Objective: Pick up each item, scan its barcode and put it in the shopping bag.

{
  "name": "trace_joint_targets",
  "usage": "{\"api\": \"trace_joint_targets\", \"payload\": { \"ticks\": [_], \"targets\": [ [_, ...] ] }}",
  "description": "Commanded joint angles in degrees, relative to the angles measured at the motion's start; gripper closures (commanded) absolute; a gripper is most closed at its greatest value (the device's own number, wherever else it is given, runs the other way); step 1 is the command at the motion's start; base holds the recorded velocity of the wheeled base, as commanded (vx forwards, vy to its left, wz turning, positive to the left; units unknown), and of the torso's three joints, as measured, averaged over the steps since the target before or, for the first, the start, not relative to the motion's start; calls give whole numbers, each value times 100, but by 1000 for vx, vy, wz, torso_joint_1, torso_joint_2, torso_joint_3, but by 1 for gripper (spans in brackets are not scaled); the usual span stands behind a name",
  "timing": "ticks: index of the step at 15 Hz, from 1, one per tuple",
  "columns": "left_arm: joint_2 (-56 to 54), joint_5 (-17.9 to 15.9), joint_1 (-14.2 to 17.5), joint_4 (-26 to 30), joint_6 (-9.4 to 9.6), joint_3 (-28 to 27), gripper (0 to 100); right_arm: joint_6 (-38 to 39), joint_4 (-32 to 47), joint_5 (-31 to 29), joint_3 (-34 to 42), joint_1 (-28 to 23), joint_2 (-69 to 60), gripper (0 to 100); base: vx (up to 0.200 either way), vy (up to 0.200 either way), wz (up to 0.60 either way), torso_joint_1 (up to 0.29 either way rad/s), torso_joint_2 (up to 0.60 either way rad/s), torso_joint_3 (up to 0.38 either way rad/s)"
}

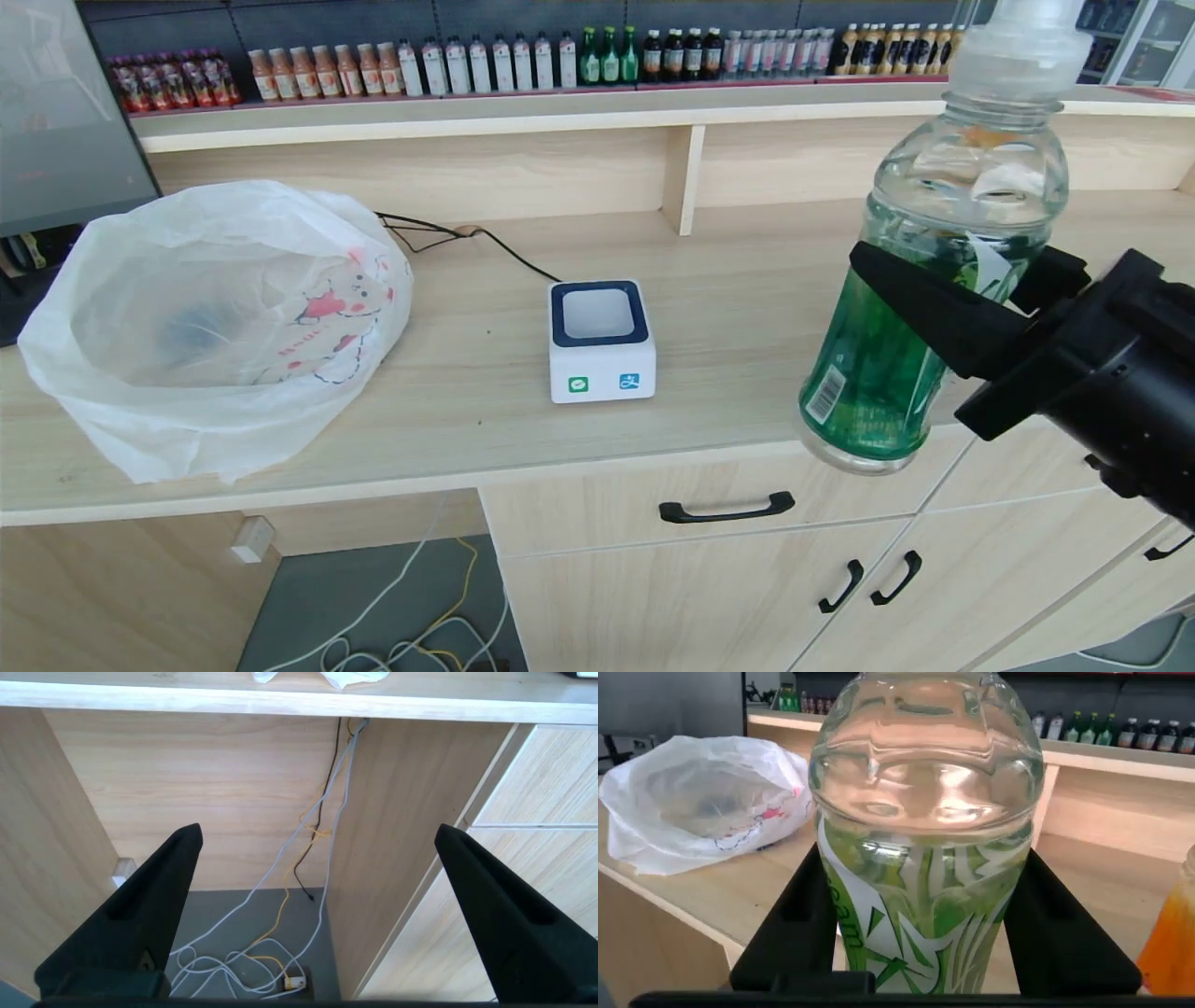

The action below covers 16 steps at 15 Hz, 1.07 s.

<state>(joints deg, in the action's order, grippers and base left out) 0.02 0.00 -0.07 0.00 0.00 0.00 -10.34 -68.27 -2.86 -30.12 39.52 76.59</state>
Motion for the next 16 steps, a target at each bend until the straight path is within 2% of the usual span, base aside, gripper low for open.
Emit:
{"api": "trace_joint_targets", "payload": {
  "ticks": [1,4,9,11,16],
  "targets": [
    [-2,0,-1,0,0,0,0,-179,6,-232,15,3,-110,100,0,0,0,0,0,0],
    [-2,-9,-1,0,9,0,0,-539,6,-496,42,3,-110,100,0,0,0,0,0,0],
    [-2,0,-1,0,-18,0,0,-548,24,-795,-248,3,-83,100,0,0,0,0,0,0],
    [-2,0,7,0,-26,0,0,-548,24,-1058,-275,3,-83,100,0,200,0,5,-2,2],
    [-2,0,7,0,-26,0,0,-513,24,-1076,-222,3,-74,100,0,200,0,1,0,1]
  ]
}}
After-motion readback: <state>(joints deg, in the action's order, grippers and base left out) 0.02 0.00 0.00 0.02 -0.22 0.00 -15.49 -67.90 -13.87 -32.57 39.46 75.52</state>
